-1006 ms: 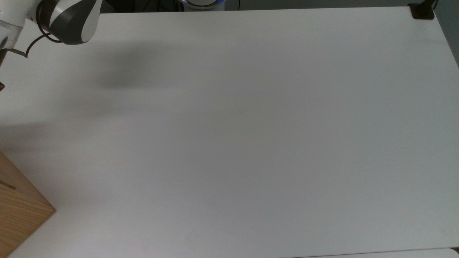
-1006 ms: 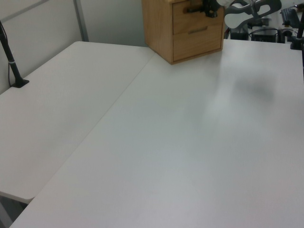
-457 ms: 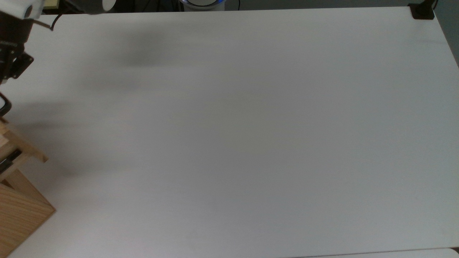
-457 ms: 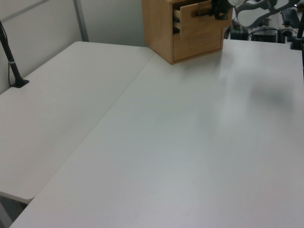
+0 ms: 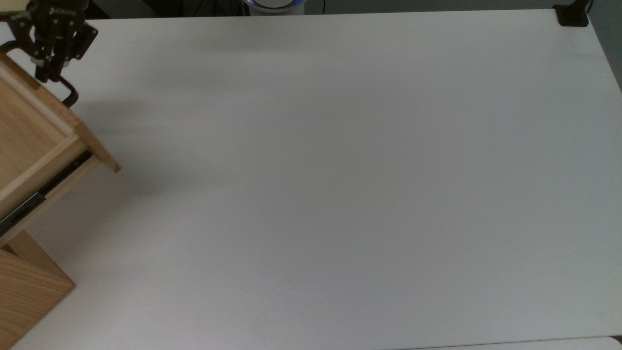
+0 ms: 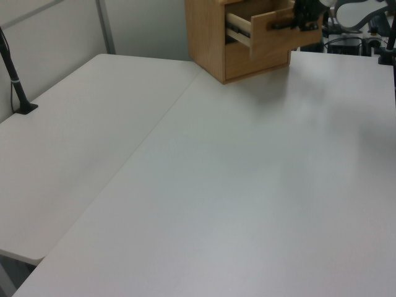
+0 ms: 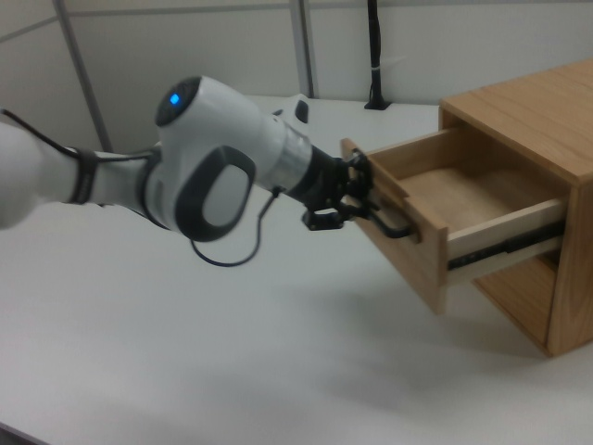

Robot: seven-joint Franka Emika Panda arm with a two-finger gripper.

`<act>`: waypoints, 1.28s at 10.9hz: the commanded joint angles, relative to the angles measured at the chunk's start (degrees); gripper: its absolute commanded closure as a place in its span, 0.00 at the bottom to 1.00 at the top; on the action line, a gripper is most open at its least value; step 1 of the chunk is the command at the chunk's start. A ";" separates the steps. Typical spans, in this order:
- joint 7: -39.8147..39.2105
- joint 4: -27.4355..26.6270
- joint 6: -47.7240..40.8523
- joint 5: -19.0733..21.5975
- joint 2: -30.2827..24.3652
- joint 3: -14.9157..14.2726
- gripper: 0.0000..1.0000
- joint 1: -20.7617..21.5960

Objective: Open the drawer by sliding it
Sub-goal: 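Pull the handle straight out, sliding the upper drawer open, then release the handle and lift the gripper away from the drawer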

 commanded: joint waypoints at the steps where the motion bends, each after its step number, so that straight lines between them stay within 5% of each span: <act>1: -1.35 -2.20 -10.29 -0.47 -9.55 -0.33 0.84 2.13; 4: -0.92 -1.85 -18.82 -0.47 -11.05 -0.33 0.75 3.53; 6: 2.66 1.04 -27.33 1.72 -11.05 0.28 0.04 3.71; 8: 11.77 6.38 -39.96 4.62 -10.62 5.34 0.00 3.54; 11: 46.00 20.01 -64.94 8.22 -5.62 15.89 0.00 2.92; 14: 69.94 23.19 -70.17 13.32 -3.07 21.97 0.00 2.83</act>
